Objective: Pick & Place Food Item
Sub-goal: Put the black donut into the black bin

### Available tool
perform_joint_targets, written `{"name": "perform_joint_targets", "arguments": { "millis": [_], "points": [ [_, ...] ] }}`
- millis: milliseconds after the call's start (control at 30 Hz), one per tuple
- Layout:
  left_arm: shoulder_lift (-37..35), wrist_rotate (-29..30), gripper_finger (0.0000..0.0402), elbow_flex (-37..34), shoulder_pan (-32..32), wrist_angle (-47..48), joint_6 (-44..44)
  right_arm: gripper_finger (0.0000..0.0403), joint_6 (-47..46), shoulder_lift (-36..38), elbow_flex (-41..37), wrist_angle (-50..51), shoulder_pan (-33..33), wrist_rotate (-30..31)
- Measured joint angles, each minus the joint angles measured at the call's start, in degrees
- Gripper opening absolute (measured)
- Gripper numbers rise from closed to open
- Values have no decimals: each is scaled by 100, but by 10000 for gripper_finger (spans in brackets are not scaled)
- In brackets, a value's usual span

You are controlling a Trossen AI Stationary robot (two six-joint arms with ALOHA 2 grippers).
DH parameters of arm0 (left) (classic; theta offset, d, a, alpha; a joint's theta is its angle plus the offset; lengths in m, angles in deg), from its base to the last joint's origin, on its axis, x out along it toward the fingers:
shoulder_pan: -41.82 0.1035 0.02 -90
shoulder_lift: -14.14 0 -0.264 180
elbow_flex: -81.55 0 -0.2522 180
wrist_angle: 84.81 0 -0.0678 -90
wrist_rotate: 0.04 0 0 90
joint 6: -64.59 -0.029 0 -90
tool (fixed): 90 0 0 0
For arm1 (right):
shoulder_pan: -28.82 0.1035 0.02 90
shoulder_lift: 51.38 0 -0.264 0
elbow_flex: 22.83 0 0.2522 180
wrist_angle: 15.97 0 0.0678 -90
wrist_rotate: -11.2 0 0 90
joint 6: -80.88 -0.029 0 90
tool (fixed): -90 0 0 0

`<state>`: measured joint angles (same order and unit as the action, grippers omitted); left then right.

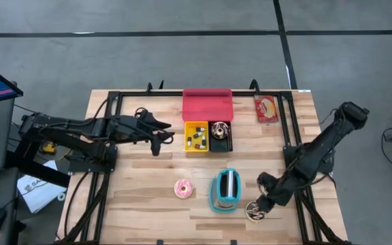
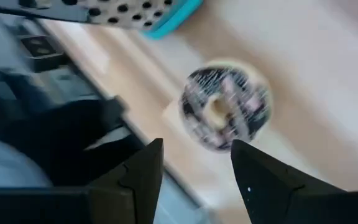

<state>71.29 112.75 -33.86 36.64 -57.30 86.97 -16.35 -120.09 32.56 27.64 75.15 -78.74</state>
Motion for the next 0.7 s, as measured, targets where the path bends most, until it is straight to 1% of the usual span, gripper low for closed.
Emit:
{"name": "perform_joint_targets", "arguments": {
  "millis": [100,167,233,300,400,500,700],
  "points": [
    [0,146,182,0,-97,-172,-10,182,772,-451,510,933,-33,256],
    [0,174,183,0,-136,-190,-8,182,1333,-771,751,1322,-15,494],
    [0,224,184,0,-178,-187,19,182,1771,-1058,863,1420,-11,650],
    [0,294,184,0,-234,-190,26,182,2007,-1319,882,1271,-29,665],
    [0,377,184,-2,-297,-195,50,182,2043,-1638,881,831,-68,571],
    [0,378,184,-2,-362,-269,67,186,1891,-1843,881,554,-121,404],
    [0,377,184,-4,-476,-430,186,205,1405,-2054,881,702,-40,277]
  ]
}}
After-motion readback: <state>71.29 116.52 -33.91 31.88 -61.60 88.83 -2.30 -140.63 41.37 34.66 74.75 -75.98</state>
